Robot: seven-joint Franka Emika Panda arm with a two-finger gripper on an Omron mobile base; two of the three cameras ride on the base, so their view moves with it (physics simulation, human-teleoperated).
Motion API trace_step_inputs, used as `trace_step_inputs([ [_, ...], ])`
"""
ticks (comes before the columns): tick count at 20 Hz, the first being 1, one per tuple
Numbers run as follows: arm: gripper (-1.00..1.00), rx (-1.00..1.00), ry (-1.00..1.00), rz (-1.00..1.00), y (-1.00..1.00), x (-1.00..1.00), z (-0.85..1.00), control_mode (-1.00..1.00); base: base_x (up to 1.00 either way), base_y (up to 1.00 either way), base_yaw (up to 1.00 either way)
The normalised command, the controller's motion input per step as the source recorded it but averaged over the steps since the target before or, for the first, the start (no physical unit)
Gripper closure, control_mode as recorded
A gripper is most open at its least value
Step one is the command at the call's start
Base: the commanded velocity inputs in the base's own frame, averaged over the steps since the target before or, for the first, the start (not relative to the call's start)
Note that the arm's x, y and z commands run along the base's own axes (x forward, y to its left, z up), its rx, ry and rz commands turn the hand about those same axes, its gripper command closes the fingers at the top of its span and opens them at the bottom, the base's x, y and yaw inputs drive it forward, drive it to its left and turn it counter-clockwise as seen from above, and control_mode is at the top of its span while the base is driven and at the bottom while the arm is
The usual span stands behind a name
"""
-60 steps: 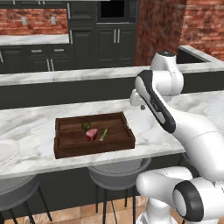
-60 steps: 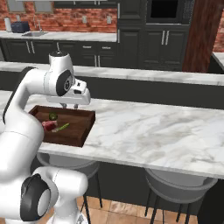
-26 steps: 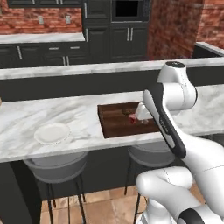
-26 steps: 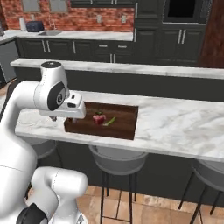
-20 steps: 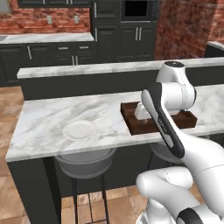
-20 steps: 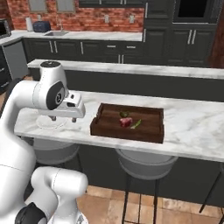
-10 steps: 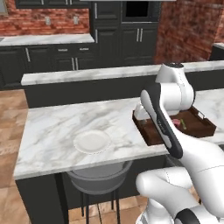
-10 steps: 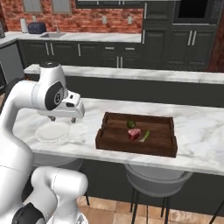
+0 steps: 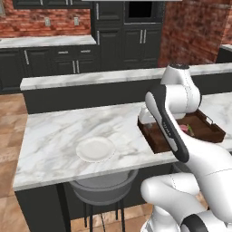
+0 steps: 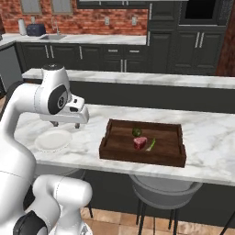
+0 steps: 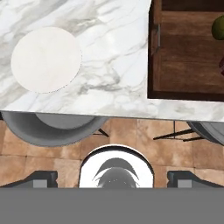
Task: Create a steak meal by picking up the steak and asparagus from the tray and placing them on the plate. Leave the kiwi on the tray.
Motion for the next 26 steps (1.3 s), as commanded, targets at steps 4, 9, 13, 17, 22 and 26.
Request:
trace_step_inputs([
  [4, -1.0, 0.0, 0.0, 0.0, -0.03, 0.0, 0.0, -1.0, 0.0, 0.0, 0.0],
  [9, -1.0, 0.0, 0.0, -0.01, -0.32, 0.0, -0.01, -1.0, 0.0, 0.0, 0.0],
  [13, -1.0, 0.0, 0.02, 0.0, -0.37, 0.0, -0.12, -1.0, 0.0, 0.0, 0.0],
  [17, -1.0, 0.0, 0.04, 0.0, -0.46, 0.07, -0.21, -1.0, 0.0, 0.0, 0.0],
  [22, -1.0, 0.0, 0.06, 0.0, -0.48, 0.13, -0.18, -1.0, 0.0, 0.0, 0.0],
  [26, -1.0, 0.02, 0.06, 0.0, -0.58, 0.24, -0.13, -1.0, 0.0, 0.0, 0.0],
])
